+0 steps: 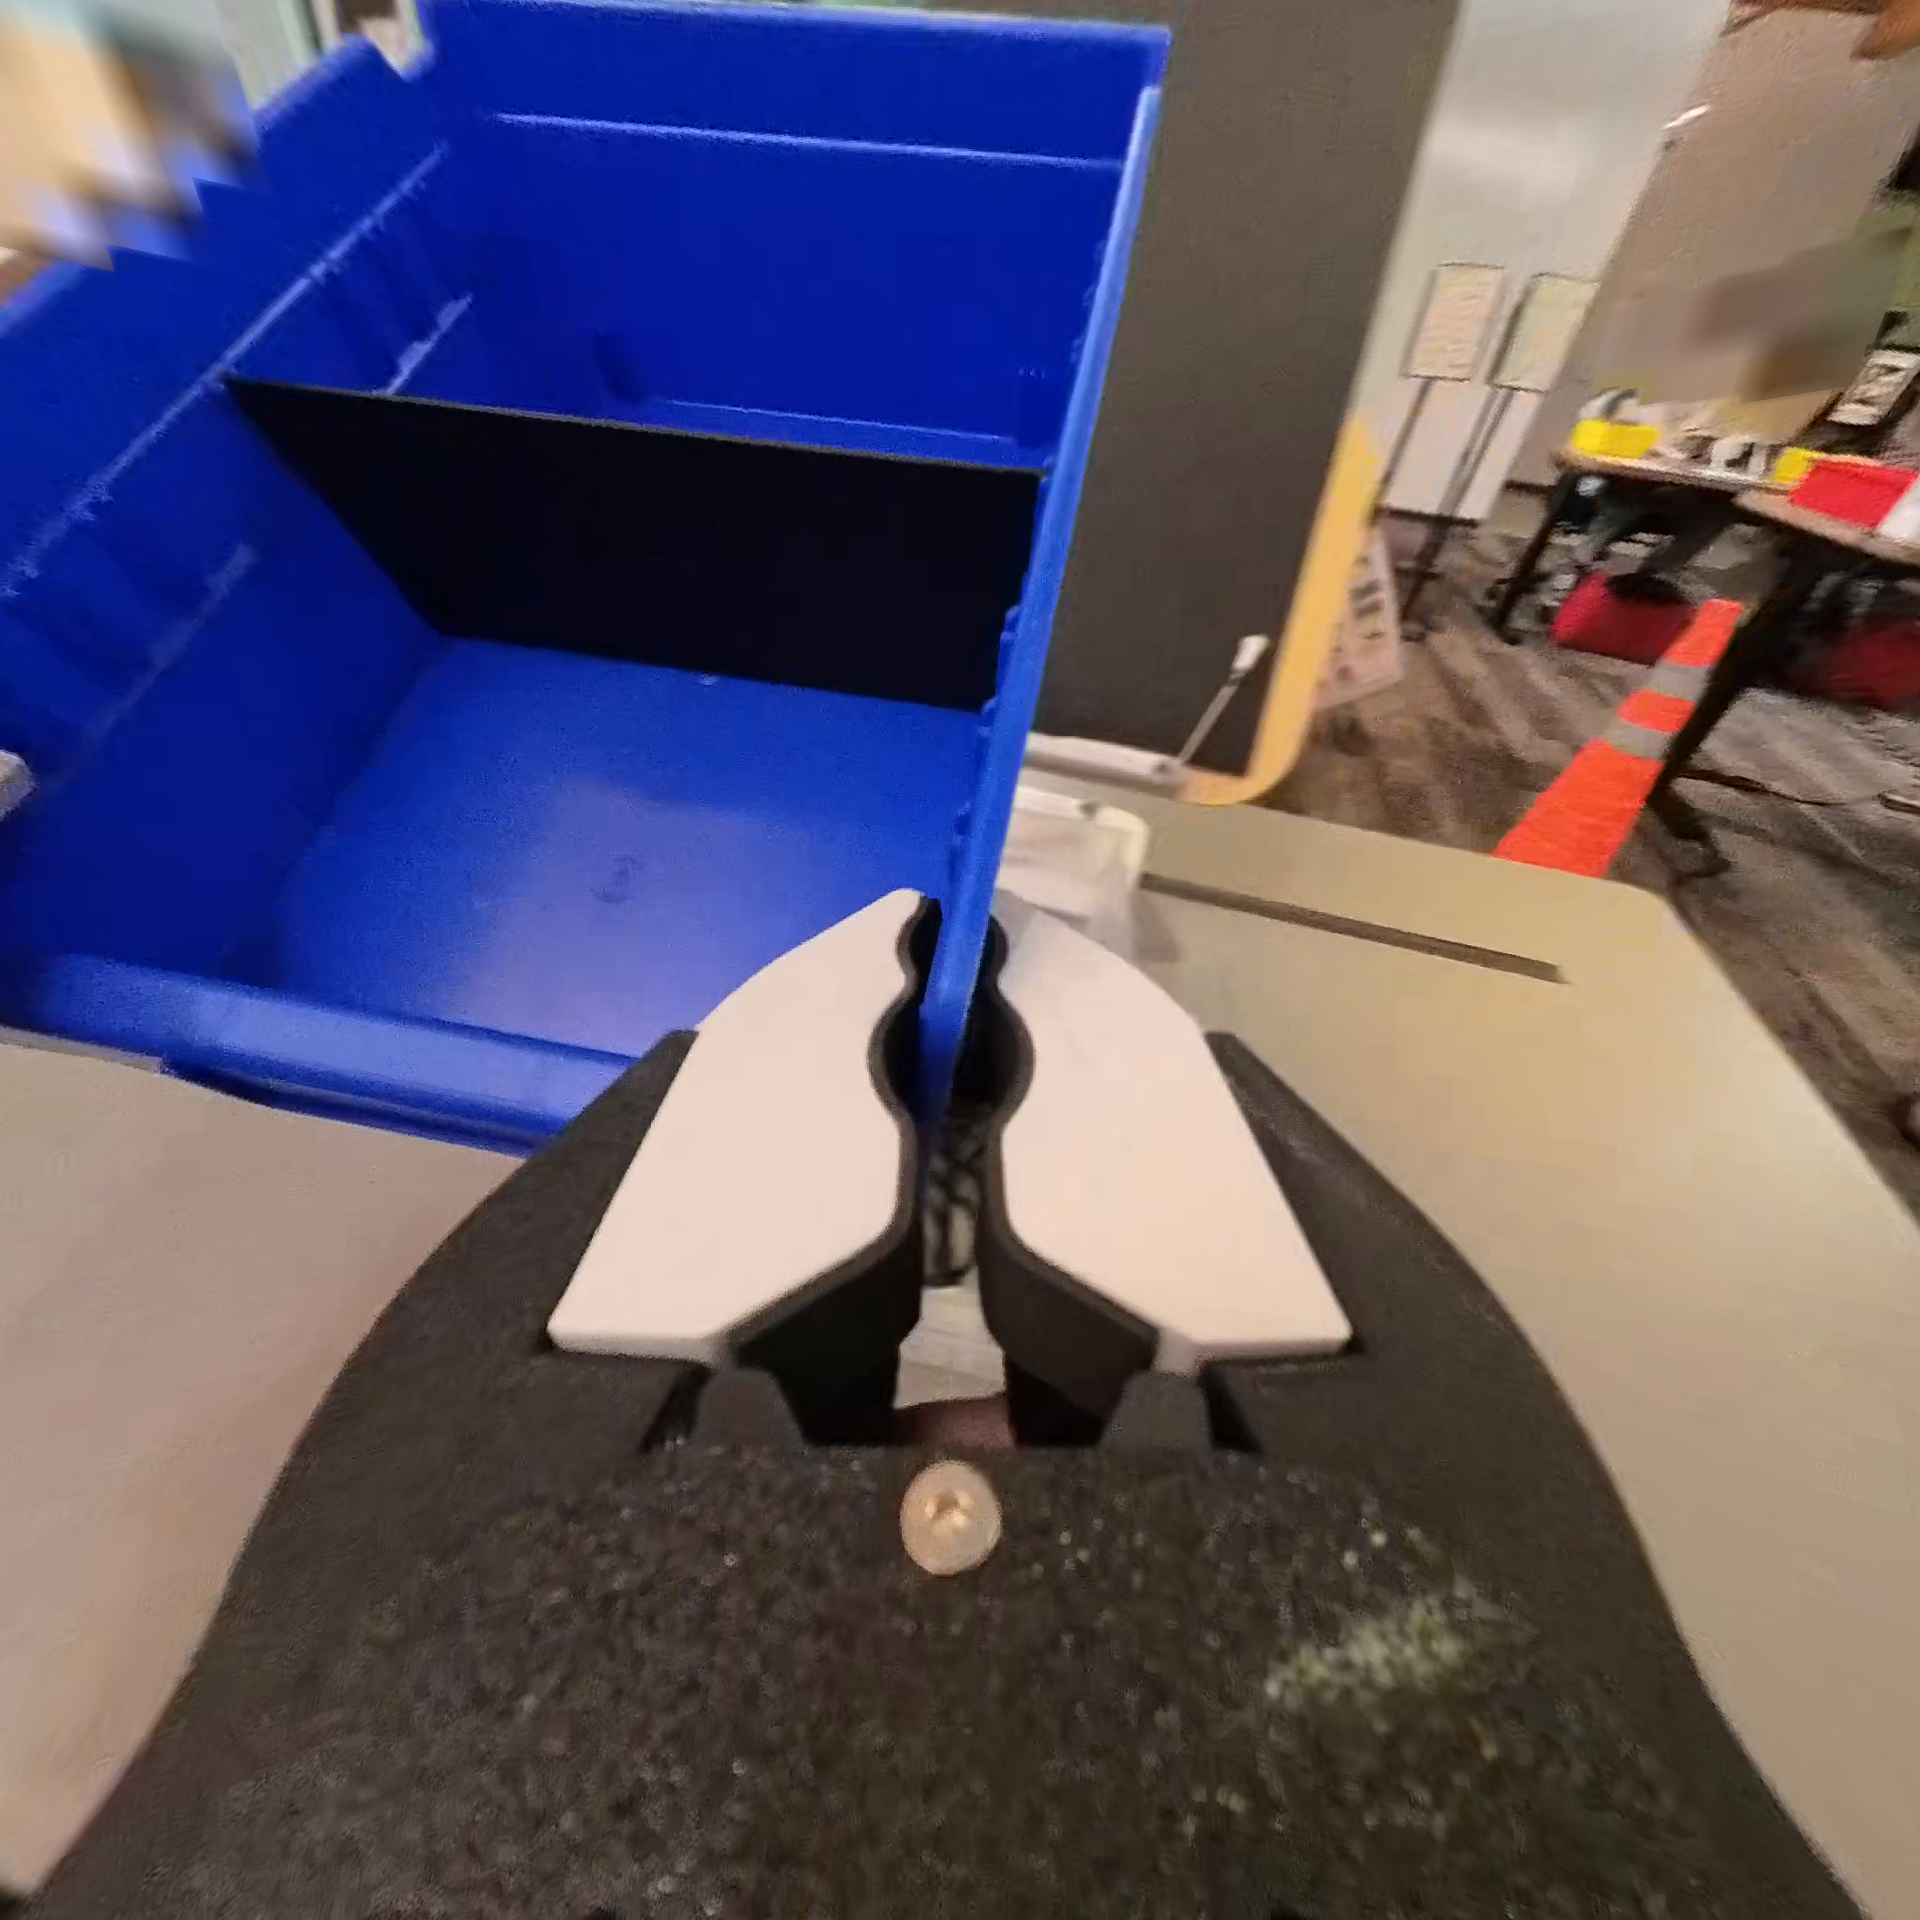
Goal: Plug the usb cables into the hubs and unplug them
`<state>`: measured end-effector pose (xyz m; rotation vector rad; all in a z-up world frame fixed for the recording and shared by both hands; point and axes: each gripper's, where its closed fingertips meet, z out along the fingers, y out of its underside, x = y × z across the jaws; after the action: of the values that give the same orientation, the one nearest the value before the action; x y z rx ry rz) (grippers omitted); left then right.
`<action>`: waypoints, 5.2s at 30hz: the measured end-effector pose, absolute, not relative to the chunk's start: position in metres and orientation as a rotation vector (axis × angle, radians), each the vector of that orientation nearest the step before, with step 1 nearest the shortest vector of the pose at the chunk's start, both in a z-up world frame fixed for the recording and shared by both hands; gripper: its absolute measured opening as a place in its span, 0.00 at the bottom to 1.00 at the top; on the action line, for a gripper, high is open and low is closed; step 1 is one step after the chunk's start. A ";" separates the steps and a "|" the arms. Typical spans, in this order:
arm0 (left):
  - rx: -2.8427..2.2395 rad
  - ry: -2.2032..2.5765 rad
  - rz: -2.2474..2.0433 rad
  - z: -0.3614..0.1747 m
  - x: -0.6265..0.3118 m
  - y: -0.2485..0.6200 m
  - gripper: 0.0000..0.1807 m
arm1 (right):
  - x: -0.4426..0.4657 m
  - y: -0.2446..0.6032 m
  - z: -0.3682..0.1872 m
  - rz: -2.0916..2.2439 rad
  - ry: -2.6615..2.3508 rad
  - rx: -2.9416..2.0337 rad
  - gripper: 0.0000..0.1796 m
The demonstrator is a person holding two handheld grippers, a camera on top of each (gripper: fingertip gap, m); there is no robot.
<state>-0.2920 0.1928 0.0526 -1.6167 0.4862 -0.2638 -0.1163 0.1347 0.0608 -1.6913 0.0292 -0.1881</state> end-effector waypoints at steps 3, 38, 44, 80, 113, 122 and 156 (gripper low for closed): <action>-1.596 0.537 -0.351 0.059 -0.200 0.196 0.02 | -0.030 0.123 0.076 -0.295 0.147 -1.679 0.02; -1.748 0.825 -0.547 -0.032 -0.116 0.180 0.26 | 0.189 0.093 -0.015 -0.169 0.212 -1.872 0.20; -1.899 0.672 -0.334 -0.096 -0.224 0.230 0.31 | 0.005 0.159 -0.047 0.114 -0.084 -1.938 0.37; -2.047 0.486 -0.244 -0.130 -0.491 0.353 0.02 | -0.308 0.287 -0.132 -0.029 0.110 -2.027 0.05; -1.958 0.599 -0.353 -0.122 -0.356 0.229 0.22 | 0.127 0.047 -0.123 -0.028 0.293 -1.907 0.25; -1.998 0.585 -0.450 -0.129 -0.353 0.230 0.23 | 0.135 0.046 -0.126 -0.076 0.289 -1.915 0.23; -2.053 0.578 -0.555 -0.139 -0.350 0.230 0.23 | 0.113 0.060 -0.134 -0.089 0.161 -1.968 0.21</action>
<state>-0.3500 0.2298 -0.1391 -2.0530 0.5784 -0.5552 0.1126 0.0601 -0.1341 -1.9675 0.1611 -0.0887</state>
